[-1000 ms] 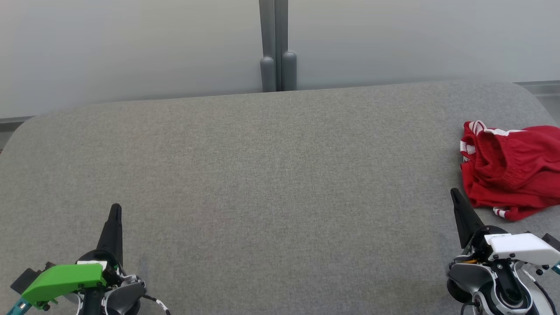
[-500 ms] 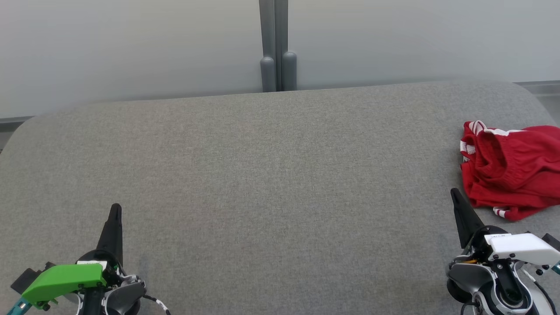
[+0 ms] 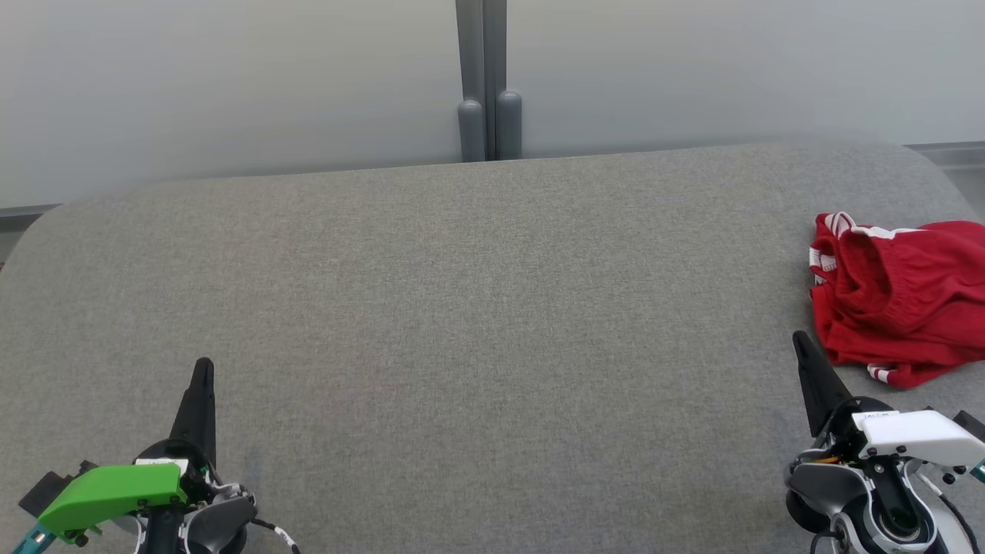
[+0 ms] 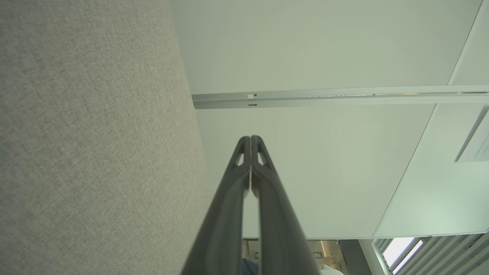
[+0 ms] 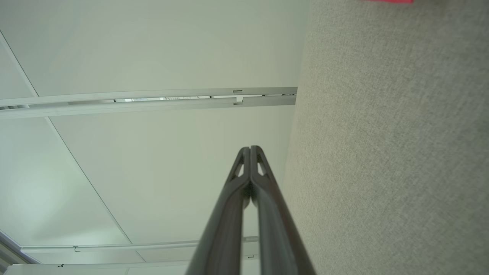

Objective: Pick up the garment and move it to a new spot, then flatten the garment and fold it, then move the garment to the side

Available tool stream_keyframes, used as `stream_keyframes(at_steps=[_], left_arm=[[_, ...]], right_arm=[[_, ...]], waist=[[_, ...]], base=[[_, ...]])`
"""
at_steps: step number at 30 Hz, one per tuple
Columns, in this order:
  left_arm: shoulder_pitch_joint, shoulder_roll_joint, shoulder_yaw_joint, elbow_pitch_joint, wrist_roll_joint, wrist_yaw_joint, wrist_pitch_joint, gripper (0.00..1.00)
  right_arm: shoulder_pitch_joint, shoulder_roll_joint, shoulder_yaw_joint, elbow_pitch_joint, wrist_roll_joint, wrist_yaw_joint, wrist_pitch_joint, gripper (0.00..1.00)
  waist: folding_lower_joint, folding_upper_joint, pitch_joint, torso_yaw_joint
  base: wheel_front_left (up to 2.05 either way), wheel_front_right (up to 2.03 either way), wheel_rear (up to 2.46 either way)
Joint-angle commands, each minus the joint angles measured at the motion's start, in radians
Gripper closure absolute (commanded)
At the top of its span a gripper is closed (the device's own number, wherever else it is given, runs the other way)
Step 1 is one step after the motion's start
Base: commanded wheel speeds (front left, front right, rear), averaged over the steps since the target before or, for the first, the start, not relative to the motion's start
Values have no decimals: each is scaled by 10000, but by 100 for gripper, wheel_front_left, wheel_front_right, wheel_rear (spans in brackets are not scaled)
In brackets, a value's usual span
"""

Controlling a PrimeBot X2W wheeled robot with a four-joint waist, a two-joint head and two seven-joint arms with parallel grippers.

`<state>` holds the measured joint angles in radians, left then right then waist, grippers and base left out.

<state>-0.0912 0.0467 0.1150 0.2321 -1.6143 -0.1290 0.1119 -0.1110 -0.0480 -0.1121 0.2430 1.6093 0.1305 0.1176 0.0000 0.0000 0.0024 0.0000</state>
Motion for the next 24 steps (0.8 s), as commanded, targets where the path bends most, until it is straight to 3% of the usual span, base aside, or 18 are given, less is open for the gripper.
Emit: stream_keyframes(at_steps=[1,24], left_arm=[[-83,66,25,-32,-4,-47,5,100],[-83,66,24,-33,-4,-47,5,100]], right_arm=[[97,-41,-15,-43,76,4,40,100],[97,-41,-14,-43,77,4,39,100]], waist=[[0,0,0,0],[0,0,0,0]], base=[[0,0,0],[0,0,0]])
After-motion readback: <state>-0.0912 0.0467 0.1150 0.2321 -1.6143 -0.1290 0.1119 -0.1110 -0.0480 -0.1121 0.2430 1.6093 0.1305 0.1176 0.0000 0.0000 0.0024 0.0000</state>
